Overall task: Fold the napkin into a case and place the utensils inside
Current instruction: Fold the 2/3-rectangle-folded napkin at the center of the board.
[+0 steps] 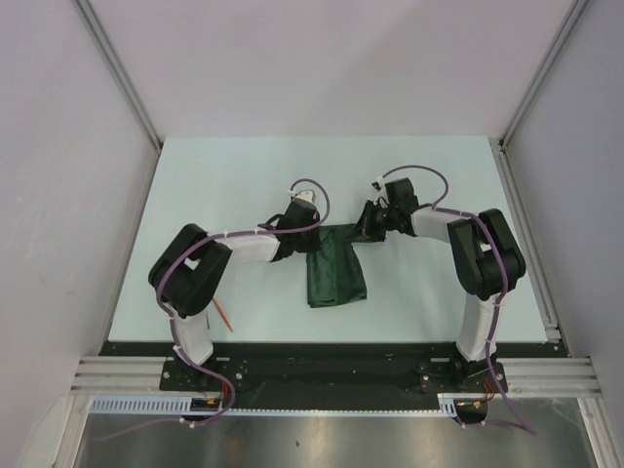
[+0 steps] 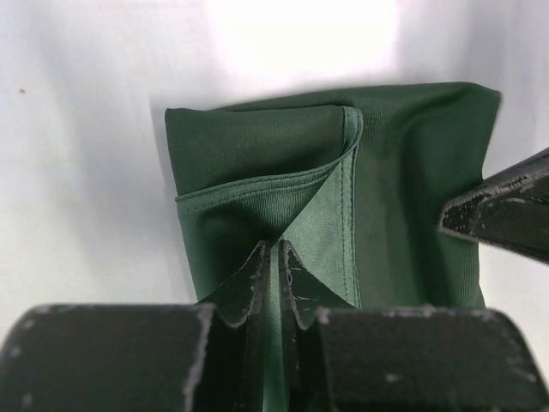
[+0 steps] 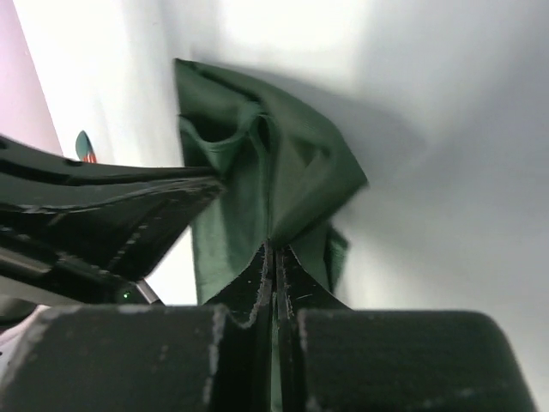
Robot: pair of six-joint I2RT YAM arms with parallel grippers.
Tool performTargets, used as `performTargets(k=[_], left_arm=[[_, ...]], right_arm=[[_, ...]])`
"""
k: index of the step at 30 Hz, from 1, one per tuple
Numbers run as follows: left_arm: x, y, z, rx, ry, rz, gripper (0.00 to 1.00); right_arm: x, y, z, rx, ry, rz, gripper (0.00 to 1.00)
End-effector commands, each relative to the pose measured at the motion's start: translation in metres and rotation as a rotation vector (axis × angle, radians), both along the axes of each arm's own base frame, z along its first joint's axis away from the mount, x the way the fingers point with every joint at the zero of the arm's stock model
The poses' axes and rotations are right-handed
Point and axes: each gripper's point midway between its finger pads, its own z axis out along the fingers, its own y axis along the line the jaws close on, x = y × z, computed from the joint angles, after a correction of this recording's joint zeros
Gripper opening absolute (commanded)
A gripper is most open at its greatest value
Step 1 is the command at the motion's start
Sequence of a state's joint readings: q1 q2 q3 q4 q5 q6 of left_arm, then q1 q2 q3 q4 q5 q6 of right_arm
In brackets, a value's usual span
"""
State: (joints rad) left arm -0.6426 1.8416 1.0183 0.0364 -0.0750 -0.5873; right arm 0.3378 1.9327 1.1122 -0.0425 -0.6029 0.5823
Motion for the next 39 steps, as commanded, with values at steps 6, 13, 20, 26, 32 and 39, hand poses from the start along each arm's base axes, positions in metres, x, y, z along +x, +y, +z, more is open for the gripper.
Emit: performTargets(k=[6,13,20,26,32,39], left_arm=[[0.002,-0.009,-0.001,-0.056,0.005,-0.005,0.1],[-0.001,-0.009,0.006,-0.077,-0.019,-0.017,0.1],[-0.008,-0.007,0.032,-0.141,-0.04,-0.026,0.11],[-0.021,0.004,0.055,-0.205,-0.029,-0.005,0.2],[-0.049,-0.013,0.08,-0.328,-0.008,-0.142,0.46],[-0.08,-0.028,0.068,-0.312,0.035,-0.219,0.45]], right_arm=[[0.0,0.051,0.038,0.016,-0.08,0.054,0.0],[-0.001,0.077,0.035,0.035,-0.05,0.04,0.0],[-0.007,0.081,0.021,0.028,0.005,-0.005,0.0],[-0.002,0.083,0.022,0.035,-0.014,-0.02,0.0],[-0.004,0.085,0.016,0.019,0.009,-0.045,0.0],[-0.01,0.094,0.007,0.0,0.034,-0.077,0.0]])
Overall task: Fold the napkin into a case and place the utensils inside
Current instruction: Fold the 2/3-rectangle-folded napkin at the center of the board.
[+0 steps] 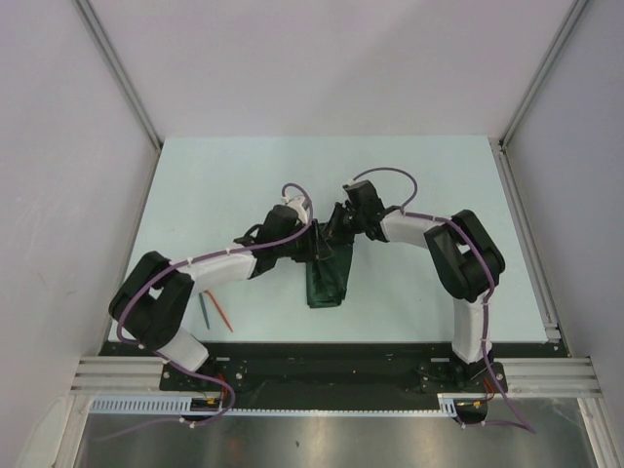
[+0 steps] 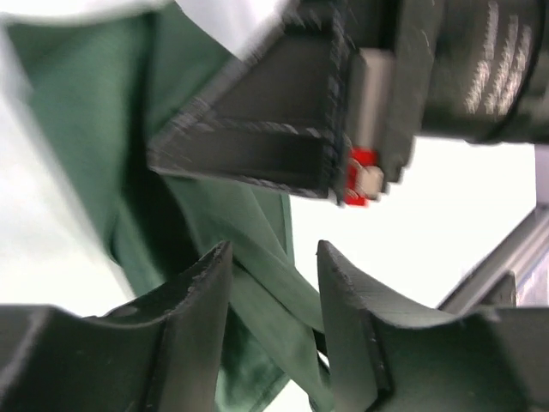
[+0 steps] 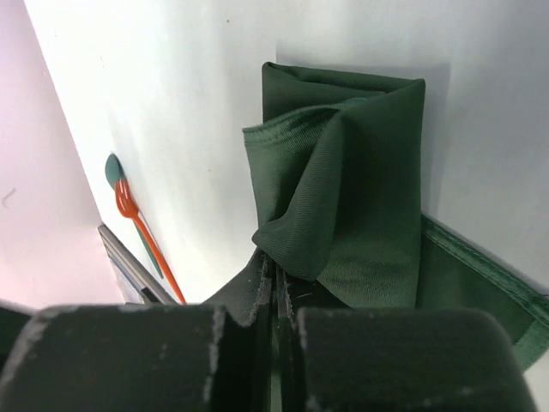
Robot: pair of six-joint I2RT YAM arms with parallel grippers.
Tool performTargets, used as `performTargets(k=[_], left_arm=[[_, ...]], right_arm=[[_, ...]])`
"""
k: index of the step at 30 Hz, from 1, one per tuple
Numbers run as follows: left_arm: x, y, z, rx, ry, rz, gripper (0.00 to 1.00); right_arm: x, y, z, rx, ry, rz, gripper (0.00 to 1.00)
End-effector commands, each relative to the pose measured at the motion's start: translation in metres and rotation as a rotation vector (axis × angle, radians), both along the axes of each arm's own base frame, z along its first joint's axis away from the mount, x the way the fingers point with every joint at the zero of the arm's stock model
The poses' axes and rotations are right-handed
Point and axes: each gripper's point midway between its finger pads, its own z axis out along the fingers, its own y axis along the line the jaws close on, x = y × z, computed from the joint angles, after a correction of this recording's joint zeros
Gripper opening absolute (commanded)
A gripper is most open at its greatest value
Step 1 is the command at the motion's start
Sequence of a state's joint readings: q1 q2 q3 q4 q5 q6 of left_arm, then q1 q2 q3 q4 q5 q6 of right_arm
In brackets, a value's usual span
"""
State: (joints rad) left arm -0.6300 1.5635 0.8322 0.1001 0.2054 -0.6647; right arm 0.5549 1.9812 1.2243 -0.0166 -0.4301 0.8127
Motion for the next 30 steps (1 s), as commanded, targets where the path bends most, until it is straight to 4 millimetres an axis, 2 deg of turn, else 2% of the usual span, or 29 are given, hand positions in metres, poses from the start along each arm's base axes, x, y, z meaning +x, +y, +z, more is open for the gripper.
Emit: performTargets(k=[1,5,10,13,15,17,19,21,22,23,24,25,29,30], left_arm=[[-0.026,-0.016,0.004,-0.032,-0.003,-0.079,0.43],[-0.033,-0.025,0.011,-0.095,-0.026,-0.115,0.39],[-0.033,-0.034,0.005,-0.103,-0.004,-0.154,0.41],[-0.032,-0.034,-0.004,-0.073,0.022,-0.159,0.42],[-0.033,-0.034,-0.003,-0.072,0.021,-0.164,0.44],[-0.035,-0.039,0.008,-0.099,-0.013,-0.189,0.44],[-0.035,-0.043,0.028,-0.12,-0.068,-0.201,0.44],[-0.038,-0.049,0.042,-0.135,-0.124,-0.232,0.36],[-0.038,-0.052,0.055,-0.16,-0.175,-0.239,0.34],[-0.039,-0.053,0.059,-0.164,-0.202,-0.248,0.32],[-0.043,-0.05,0.054,-0.162,-0.204,-0.251,0.32],[-0.044,-0.049,0.056,-0.167,-0.219,-0.257,0.33],[-0.046,-0.042,0.045,-0.113,-0.247,-0.282,0.47],[-0.046,-0.043,0.042,-0.098,-0.245,-0.292,0.48]], right_arm=[[0.0,0.009,-0.007,-0.001,0.013,-0.031,0.0],[-0.003,0.008,-0.013,-0.007,0.031,-0.046,0.0],[-0.005,0.01,-0.016,0.007,0.055,-0.055,0.0],[-0.004,0.007,-0.015,0.004,0.055,-0.073,0.0],[-0.003,0.006,-0.015,0.002,0.055,-0.08,0.0],[-0.003,0.004,-0.014,0.0,0.055,-0.084,0.0],[-0.003,0.004,-0.013,0.002,0.058,-0.092,0.0],[-0.002,0.005,-0.012,0.009,0.062,-0.097,0.0],[-0.002,0.006,-0.01,0.017,0.07,-0.103,0.0],[-0.003,0.008,-0.008,0.025,0.073,-0.099,0.0],[-0.003,0.008,-0.008,0.029,0.079,-0.102,0.0],[-0.003,0.009,-0.006,0.033,0.082,-0.103,0.0],[-0.002,0.008,-0.004,0.026,0.097,-0.131,0.0],[-0.002,0.009,-0.004,0.027,0.096,-0.133,0.0]])
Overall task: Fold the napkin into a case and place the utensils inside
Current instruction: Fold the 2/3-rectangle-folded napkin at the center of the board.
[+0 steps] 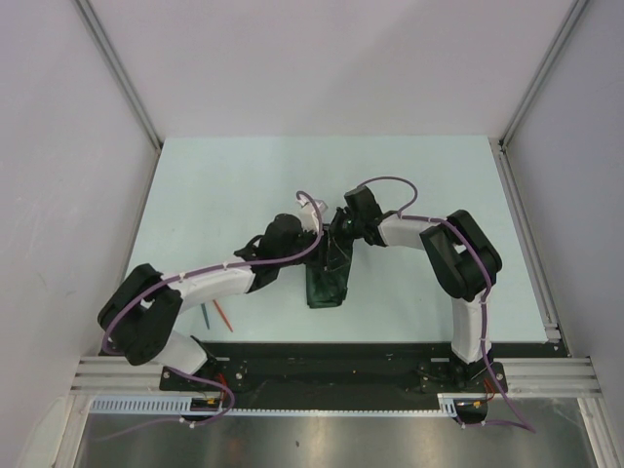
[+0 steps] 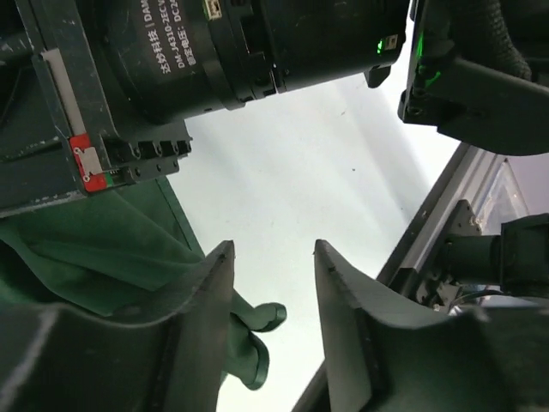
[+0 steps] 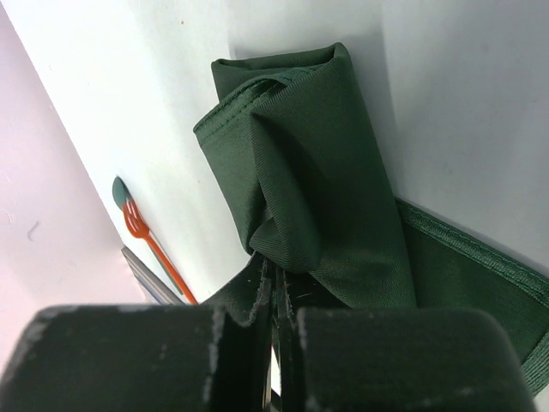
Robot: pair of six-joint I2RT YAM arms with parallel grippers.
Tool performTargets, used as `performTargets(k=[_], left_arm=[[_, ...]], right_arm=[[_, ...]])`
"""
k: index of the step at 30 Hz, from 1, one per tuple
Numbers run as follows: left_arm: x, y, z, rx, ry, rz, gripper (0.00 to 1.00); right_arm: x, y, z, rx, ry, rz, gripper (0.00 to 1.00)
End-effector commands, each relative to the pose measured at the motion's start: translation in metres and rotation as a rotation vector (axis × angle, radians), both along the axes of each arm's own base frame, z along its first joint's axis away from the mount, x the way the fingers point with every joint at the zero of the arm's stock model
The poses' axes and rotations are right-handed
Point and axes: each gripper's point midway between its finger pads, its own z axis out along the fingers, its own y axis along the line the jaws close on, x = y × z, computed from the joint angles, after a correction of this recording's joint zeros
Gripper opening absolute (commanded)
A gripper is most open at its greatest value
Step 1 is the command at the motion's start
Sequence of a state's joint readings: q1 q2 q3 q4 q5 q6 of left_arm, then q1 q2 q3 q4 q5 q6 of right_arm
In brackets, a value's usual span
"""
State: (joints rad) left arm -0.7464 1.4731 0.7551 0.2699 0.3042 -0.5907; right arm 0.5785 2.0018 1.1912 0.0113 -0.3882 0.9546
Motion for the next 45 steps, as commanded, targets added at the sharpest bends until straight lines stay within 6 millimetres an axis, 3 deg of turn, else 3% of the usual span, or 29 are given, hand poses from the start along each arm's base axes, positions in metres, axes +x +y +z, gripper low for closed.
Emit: performTargets(k=[1,6,14,20,22,24,31,36,38,42,45], left_arm=[[-0.002,0.002,-0.003,0.048,-0.072,-0.06,0.48],[0.002,0.0,-0.015,0.124,-0.081,-0.112,0.48],[-0.003,-0.01,-0.016,0.073,-0.141,-0.205,0.5],[-0.007,-0.018,-0.044,0.134,-0.093,-0.244,0.49],[-0.006,-0.02,-0.043,0.162,-0.139,-0.207,0.48],[-0.005,-0.018,-0.027,0.131,-0.208,-0.163,0.47],[-0.008,0.002,-0.007,0.098,-0.3,-0.031,0.5],[-0.004,0.034,-0.012,0.14,-0.224,0.151,0.52],[-0.003,0.041,-0.001,0.133,-0.204,0.204,0.56],[-0.003,0.062,-0.011,0.26,-0.185,0.255,0.57],[-0.006,0.07,-0.02,0.306,-0.185,0.273,0.69]], right_arm=[[0.007,0.004,0.011,0.01,-0.005,-0.047,0.0],[0.003,0.005,0.009,-0.017,0.008,-0.06,0.0],[-0.003,0.001,0.007,-0.045,0.024,-0.051,0.0],[-0.005,0.006,0.012,-0.029,0.035,-0.042,0.0],[-0.006,0.004,0.012,-0.008,0.038,-0.063,0.0],[-0.005,0.003,0.021,0.038,0.06,-0.101,0.0],[0.002,0.006,0.05,0.185,0.062,-0.184,0.0],[0.005,0.012,0.051,0.212,0.081,-0.203,0.0],[0.004,0.013,0.048,0.21,0.083,-0.206,0.0],[0.005,0.014,0.05,0.235,0.092,-0.243,0.0],[0.007,0.015,0.051,0.244,0.102,-0.27,0.0]])
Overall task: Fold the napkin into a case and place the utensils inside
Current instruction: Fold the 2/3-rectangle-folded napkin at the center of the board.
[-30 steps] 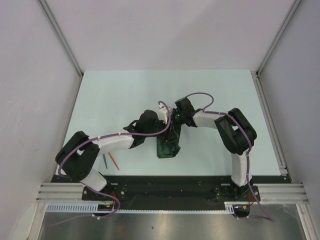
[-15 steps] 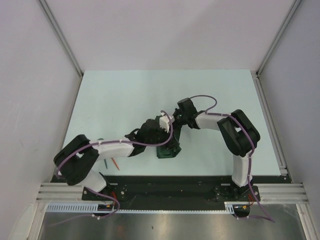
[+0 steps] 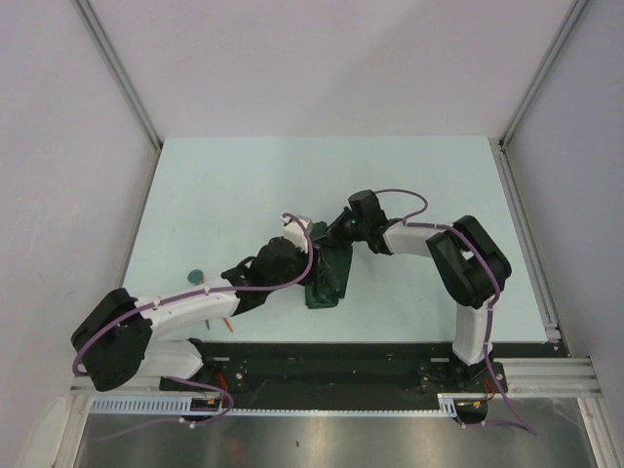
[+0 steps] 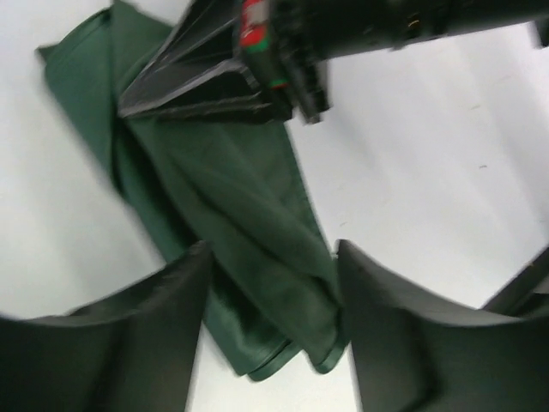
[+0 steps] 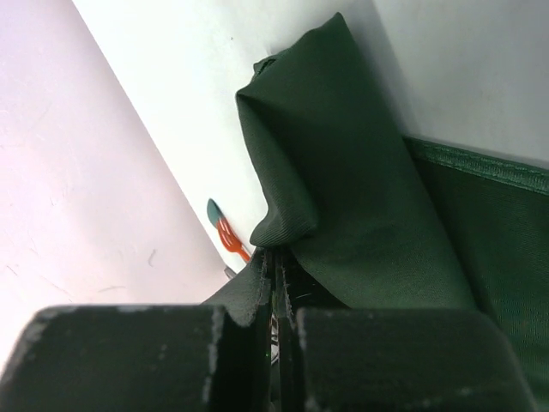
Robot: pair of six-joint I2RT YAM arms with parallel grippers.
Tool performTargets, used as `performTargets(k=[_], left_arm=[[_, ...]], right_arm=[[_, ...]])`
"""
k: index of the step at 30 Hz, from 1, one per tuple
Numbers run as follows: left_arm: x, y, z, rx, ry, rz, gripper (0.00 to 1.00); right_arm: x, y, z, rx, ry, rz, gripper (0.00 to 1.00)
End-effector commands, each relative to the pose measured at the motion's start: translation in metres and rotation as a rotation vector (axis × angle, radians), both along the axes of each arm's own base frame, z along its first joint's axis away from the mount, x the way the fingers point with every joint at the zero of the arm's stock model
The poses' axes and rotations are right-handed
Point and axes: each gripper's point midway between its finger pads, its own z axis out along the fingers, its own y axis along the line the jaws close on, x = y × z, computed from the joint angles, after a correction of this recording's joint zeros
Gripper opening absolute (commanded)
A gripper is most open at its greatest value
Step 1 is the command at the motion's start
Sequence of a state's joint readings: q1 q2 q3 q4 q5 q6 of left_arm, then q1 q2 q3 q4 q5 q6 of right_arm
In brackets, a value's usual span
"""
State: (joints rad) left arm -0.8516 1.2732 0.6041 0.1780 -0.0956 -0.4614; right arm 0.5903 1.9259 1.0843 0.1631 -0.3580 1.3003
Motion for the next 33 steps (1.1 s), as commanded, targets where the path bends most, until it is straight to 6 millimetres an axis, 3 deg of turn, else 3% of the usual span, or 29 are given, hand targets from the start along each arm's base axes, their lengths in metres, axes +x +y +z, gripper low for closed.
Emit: performTargets(k=[1,5,8,9,12,13,19,28,33], left_arm=[[0.002,0.017,-0.003,0.075,0.014,0.104,0.7],[-0.001,0.016,-0.016,0.115,0.041,0.124,0.72],[-0.002,0.006,-0.013,0.107,0.011,0.089,0.76],[-0.003,0.003,-0.01,0.104,0.003,0.078,0.89],[-0.001,-0.006,-0.006,0.088,-0.007,0.067,0.91],[0.0,-0.008,-0.004,0.086,-0.011,0.064,1.0],[0.0,-0.015,-0.016,0.13,0.026,0.091,0.99],[0.007,-0.018,-0.006,0.1,0.048,0.154,1.0],[-0.002,-0.015,-0.026,0.153,0.151,0.185,1.0]], right_arm=[[0.007,0.009,0.024,0.067,-0.026,-0.053,0.0],[0.007,0.015,0.021,0.063,-0.016,-0.044,0.0],[0.005,0.014,0.015,0.055,-0.005,-0.048,0.0],[0.004,0.014,0.014,0.053,-0.003,-0.047,0.0],[0.003,0.015,0.013,0.049,-0.003,-0.041,0.0],[0.002,0.015,0.013,0.046,-0.007,-0.038,0.0],[0.003,0.015,0.018,0.038,-0.019,-0.04,0.0],[0.0,0.019,0.017,0.027,-0.019,-0.035,0.0],[0.002,0.017,0.017,0.015,-0.019,-0.039,0.0]])
